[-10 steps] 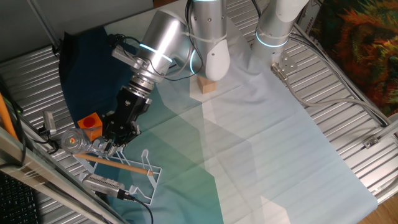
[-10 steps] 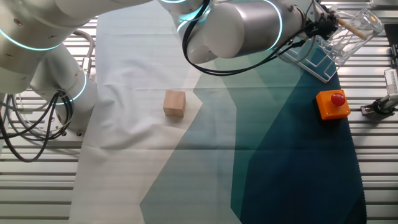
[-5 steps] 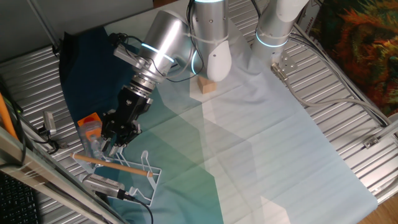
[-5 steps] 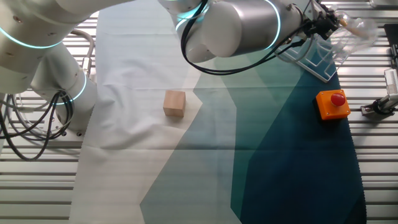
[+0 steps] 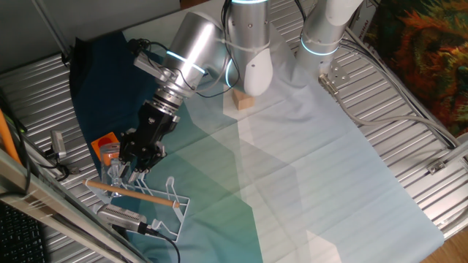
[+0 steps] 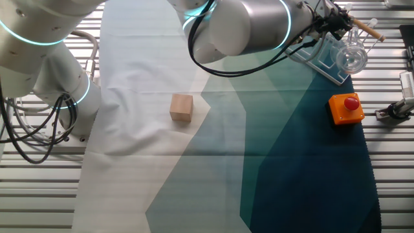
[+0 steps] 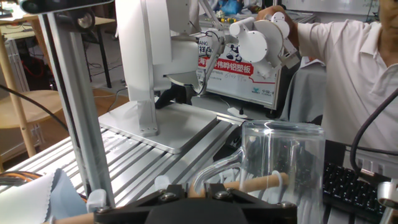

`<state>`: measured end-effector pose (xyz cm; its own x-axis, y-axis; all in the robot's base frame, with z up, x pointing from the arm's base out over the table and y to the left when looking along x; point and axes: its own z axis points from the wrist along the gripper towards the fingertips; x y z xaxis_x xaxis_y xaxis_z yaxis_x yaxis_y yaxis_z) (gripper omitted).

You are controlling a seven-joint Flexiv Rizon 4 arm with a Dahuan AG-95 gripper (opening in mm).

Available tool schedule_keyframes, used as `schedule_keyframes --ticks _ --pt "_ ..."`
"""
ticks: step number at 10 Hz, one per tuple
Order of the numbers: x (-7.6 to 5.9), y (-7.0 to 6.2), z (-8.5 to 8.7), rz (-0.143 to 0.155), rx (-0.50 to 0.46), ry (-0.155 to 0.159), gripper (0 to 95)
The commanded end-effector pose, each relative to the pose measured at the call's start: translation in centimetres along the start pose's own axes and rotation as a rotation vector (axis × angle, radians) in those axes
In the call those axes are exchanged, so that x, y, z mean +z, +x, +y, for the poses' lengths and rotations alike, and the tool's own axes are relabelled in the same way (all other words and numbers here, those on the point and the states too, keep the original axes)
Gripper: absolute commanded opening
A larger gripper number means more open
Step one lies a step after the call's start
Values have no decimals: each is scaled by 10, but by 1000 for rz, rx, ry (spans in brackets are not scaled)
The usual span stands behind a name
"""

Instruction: Put the cup on the cup rack

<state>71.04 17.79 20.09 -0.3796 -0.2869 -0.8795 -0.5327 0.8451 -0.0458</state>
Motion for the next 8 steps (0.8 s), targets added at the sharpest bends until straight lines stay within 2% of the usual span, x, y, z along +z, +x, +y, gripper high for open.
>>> schedule_keyframes --ticks 1,6,8 --pt "4 2 0 15 -5 12 380" --pt "4 2 1 51 -15 15 380" --pt "3 1 1 86 -11 13 380"
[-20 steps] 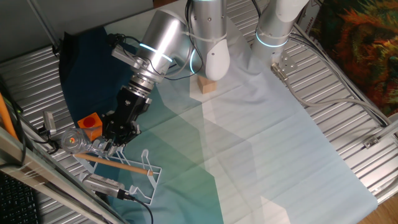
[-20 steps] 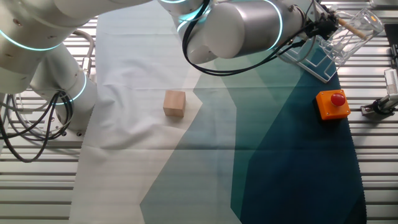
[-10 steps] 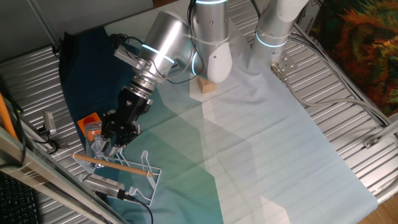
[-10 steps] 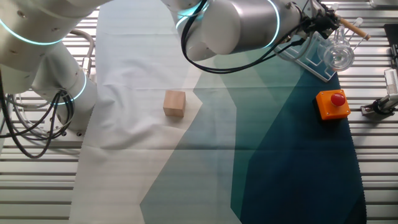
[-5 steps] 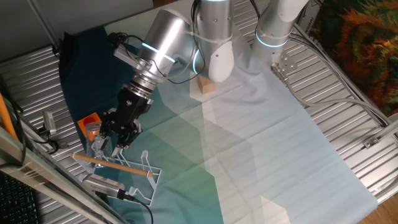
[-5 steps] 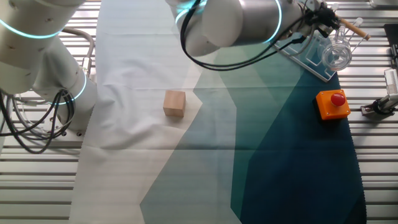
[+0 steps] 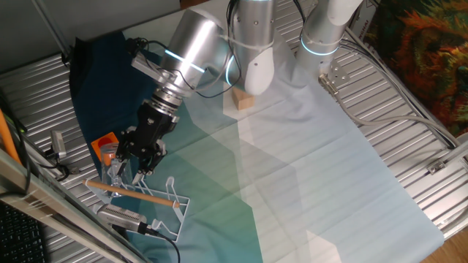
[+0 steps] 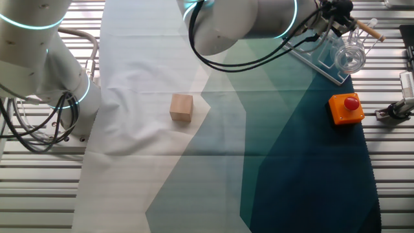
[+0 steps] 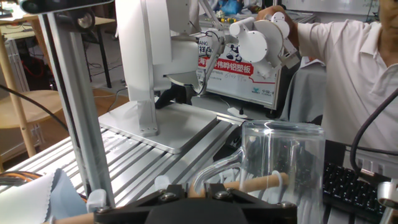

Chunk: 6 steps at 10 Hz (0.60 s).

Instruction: Put the cup on the cup rack

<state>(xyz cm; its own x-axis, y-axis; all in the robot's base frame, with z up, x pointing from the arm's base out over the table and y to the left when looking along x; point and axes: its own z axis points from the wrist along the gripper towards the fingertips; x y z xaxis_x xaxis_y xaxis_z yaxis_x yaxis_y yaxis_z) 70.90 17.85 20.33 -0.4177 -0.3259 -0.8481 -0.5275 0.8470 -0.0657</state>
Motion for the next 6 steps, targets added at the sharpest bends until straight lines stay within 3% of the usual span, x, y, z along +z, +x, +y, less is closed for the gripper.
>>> schedule_keyframes --ticks 1,5,6 --pt "4 1 0 53 1 -2 380" --pt "-6 -7 0 149 19 -14 380" --pt "-11 -11 1 186 23 -20 380"
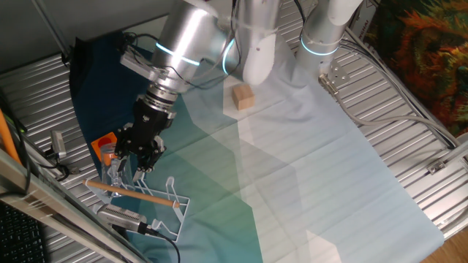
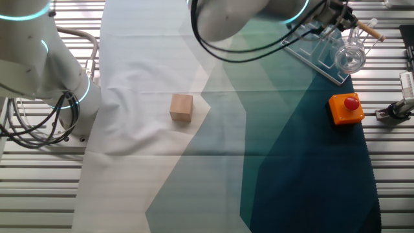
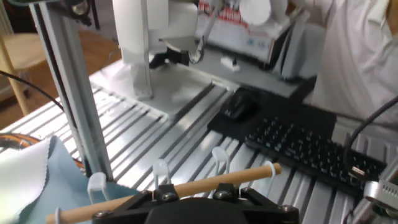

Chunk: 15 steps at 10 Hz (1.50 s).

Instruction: Put the cup on the cup rack

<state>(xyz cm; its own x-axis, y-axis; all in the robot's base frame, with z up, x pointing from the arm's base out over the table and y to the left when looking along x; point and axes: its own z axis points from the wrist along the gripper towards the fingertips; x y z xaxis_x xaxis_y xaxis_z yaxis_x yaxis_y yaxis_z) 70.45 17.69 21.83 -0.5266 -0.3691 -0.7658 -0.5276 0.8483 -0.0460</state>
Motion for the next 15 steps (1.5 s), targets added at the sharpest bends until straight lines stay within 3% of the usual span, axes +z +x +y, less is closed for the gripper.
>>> schedule_keyframes --ticks 1,2,3,5,7,8,9,11,15 --pt "-4 -3 1 74 4 -5 380" --pt "-13 -6 3 151 18 -19 380" --pt "-19 -5 1 209 3 -15 380" --pt "-26 6 -1 314 21 -35 380" --pt "-39 17 -6 477 16 -33 380" --pt "-47 23 -8 582 20 -15 380" --pt "-53 27 -9 634 36 -14 190" --pt "-72 35 -16 724 42 -3 190" --pt "-127 50 -31 784 94 -3 190"
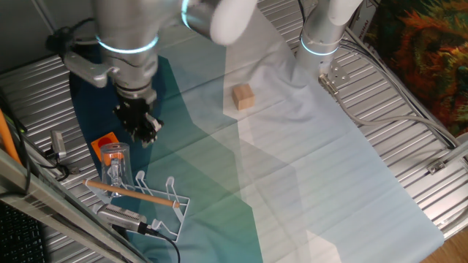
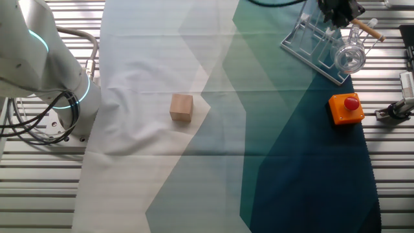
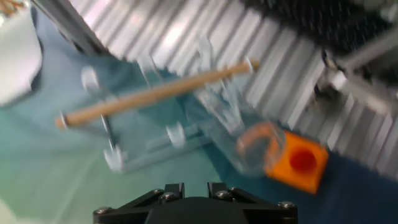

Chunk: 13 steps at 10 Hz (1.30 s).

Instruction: Put the cup on the cup rack

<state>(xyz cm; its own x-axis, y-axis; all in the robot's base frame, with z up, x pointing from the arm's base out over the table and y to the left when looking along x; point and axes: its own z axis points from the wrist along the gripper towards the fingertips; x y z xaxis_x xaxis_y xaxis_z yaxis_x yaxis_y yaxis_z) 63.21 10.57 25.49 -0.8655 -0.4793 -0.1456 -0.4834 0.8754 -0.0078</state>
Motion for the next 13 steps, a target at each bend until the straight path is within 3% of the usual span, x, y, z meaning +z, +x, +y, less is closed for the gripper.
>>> schedule_keyframes --ticks 1,4,5,7,13 --pt "-21 50 -16 69 43 -9 190" --pt "-14 90 -39 43 48 -32 190" --pt "-11 96 -43 60 45 -15 190" --pt "-11 108 -46 60 46 -6 190" --pt "-11 109 -46 62 54 -1 190"
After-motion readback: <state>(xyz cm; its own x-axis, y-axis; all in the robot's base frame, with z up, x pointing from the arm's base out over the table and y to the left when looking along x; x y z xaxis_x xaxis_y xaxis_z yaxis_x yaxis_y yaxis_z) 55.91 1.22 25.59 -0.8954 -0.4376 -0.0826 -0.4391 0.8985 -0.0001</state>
